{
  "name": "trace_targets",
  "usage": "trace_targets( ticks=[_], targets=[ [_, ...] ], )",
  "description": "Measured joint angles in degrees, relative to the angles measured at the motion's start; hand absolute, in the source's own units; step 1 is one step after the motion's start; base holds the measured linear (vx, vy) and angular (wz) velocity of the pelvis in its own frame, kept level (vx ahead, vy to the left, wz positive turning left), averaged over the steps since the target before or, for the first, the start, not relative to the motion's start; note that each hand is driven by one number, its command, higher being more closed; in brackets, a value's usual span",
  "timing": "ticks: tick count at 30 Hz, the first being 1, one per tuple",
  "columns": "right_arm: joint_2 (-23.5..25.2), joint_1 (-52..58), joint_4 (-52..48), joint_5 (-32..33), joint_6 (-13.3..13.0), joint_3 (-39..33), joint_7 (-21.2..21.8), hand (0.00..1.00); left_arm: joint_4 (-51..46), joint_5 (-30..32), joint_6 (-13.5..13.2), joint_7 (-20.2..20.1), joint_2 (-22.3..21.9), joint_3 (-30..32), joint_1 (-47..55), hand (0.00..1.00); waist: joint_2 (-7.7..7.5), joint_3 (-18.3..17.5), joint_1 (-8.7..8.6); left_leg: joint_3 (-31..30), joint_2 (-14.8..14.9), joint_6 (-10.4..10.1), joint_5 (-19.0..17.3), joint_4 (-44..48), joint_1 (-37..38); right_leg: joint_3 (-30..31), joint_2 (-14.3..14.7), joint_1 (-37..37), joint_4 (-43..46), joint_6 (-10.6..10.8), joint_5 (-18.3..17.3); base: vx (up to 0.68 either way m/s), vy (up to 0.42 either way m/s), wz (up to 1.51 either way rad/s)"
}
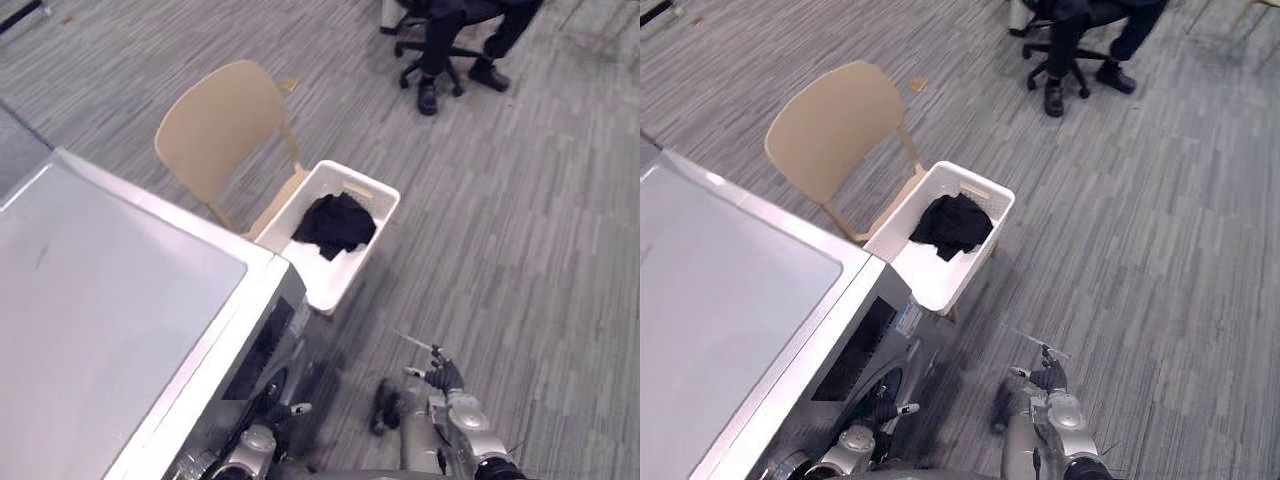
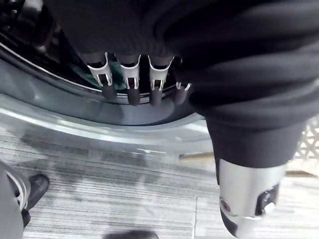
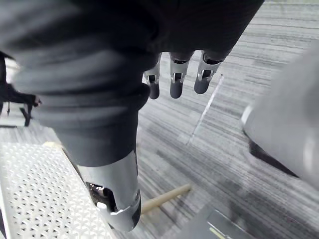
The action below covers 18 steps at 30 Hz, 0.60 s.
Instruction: Pick up the laundry basket with both hands and put the clothes into the washing machine.
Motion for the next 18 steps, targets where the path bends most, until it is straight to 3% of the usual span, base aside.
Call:
trace_targets(
  ticks=[1,2,3,4,5,6,7,8,9,10,12,15,16,17,18],
  targets=[
    [0.8,0.3,0.0,-0.3,0.0,0.5,0.1,0.00,0.1,0.0,0.1,0.1,1.5,0.5,1.5,0.00,-0.36,0.0,-0.02,-1.3,1.1,-2.1,-0.5,0.2,0.9,3.1,-1.9,0.0,-2.5,1.2,1.0,0.19,-0.378,0.40],
    [1.4,0.3,-0.1,-0.5,0.0,1.2,0.1,0.00,0.1,-0.1,0.2,0.3,2.8,2.6,2.9,0.00,-2.17,-1.0,-0.24,-2.8,2.5,-4.1,-0.8,1.2,0.7,5.0,-2.6,0.4,-4.0,1.9,2.9,0.22,-0.452,0.41],
    [1.8,0.3,-0.1,-0.7,0.0,1.5,0.1,0.00,0.0,-0.1,0.2,0.5,3.5,3.3,3.3,0.00,-2.53,-1.2,-0.15,-3.3,3.5,-4.9,-1.1,2.5,0.2,5.3,-2.5,0.5,-3.8,2.1,4.0,0.29,-0.575,0.52],
    [1.8,-0.1,-0.1,-1.1,0.1,1.5,0.1,0.00,0.1,-0.5,0.2,1.0,4.0,4.5,3.6,0.00,-3.37,-1.8,-0.19,-6.1,6.3,-5.4,-1.4,5.9,-1.7,4.7,-1.7,0.7,-1.8,4.2,4.8,0.29,-0.571,0.55],
    [0.8,-0.5,-0.2,-1.5,0.0,1.5,0.0,0.00,-0.2,-1.2,0.0,1.3,3.6,4.6,3.4,0.00,-1.36,-2.0,0.19,-9.4,10.3,-2.9,1.2,10.3,-5.7,1.4,0.3,1.1,-0.8,2.1,2.4,0.30,-0.549,0.57],
    [0.6,-0.9,-0.2,-1.5,0.0,1.4,0.0,0.00,-0.2,-1.3,-0.1,1.3,3.1,4.6,3.0,0.00,-1.29,-2.0,0.25,-10.1,11.3,0.1,3.5,12.0,-7.4,0.3,0.7,1.5,-0.7,1.4,1.4,0.39,-0.593,0.54],
    [-0.2,-0.9,-0.2,-1.5,0.0,1.0,0.0,0.00,-0.2,-2.5,-0.3,1.3,1.7,4.6,2.6,0.00,-1.27,-2.0,0.36,-10.3,12.5,4.0,10.1,13.4,-8.7,-1.8,1.5,3.6,-2.2,0.0,0.4,0.41,-0.586,0.48],
    [-0.5,-0.7,-0.3,-1.5,-0.1,1.0,0.0,0.00,-0.2,-2.8,-0.4,1.2,0.1,4.6,2.6,0.00,-1.10,-2.0,0.98,-10.6,13.4,4.2,12.3,14.6,-9.4,-3.0,3.1,7.2,-5.6,-0.5,0.1,0.41,-0.565,0.34],
    [-0.6,-0.7,-0.3,-1.5,-0.1,0.8,0.0,0.00,-0.3,-2.8,-0.5,1.2,-0.6,4.6,2.6,0.00,-1.12,-2.0,1.32,-11.4,12.9,3.1,11.3,15.7,-9.4,-3.1,4.1,9.2,-7.6,-0.8,0.2,0.31,-0.401,0.10],
    [-1.1,-0.5,-0.3,-1.5,-0.1,0.6,-0.1,0.00,-1.2,-2.8,-0.9,1.2,-1.1,4.6,2.6,0.00,-1.26,-2.0,1.76,-14.9,10.0,0.3,8.2,17.9,-9.8,-3.3,5.6,13.1,-11.1,-1.1,0.3,0.23,-0.271,-0.07],
    [-1.7,-0.5,-0.2,-1.5,-0.2,0.4,-0.1,0.00,-2.8,-2.9,-1.6,1.2,-1.6,4.5,2.6,0.00,-1.53,-2.2,2.64,-20.6,3.4,-1.2,4.0,20.0,-12.2,-3.4,6.6,17.1,-15.0,-1.6,0.6,0.21,-0.226,-0.09],
    [-1.4,-0.8,-0.1,-1.5,-0.2,0.3,-0.1,0.00,-3.3,-2.9,-1.9,1.2,-2.6,4.2,2.7,0.00,-0.90,-2.6,2.95,-22.2,-7.1,-0.4,0.8,14.0,-18.3,-3.9,8.0,21.6,-19.2,-1.9,0.9,0.22,-0.106,-0.05],
    [-1.0,-0.7,0.0,-1.5,-0.2,0.3,-0.1,0.00,-3.2,-2.9,-1.5,1.2,-2.7,4.1,2.8,0.00,-0.76,-2.6,2.95,-21.9,-8.6,-0.1,0.9,11.4,-19.0,-4.1,8.1,22.4,-19.7,-1.8,1.0,0.19,-0.009,-0.03],
    [-0.4,-0.5,0.3,-1.5,-0.2,0.3,-0.1,0.00,-3.1,-2.9,-1.2,1.2,-2.7,4.0,3.1,0.00,-0.50,-2.7,2.97,-21.7,-10.5,0.7,2.2,6.1,-19.9,-4.2,8.5,23.4,-20.1,-1.7,1.0,0.18,0.013,-0.06],
    [0.4,-0.2,1.5,-1.5,-0.2,0.3,-0.3,0.00,-3.2,-3.2,-0.9,1.1,-2.3,4.0,3.3,0.00,-0.38,-3.4,3.55,-21.3,-11.3,7.7,6.9,3.3,-18.6,-3.7,9.1,24.8,-21.2,-1.1,1.5,0.18,0.016,-0.09]
  ],
)
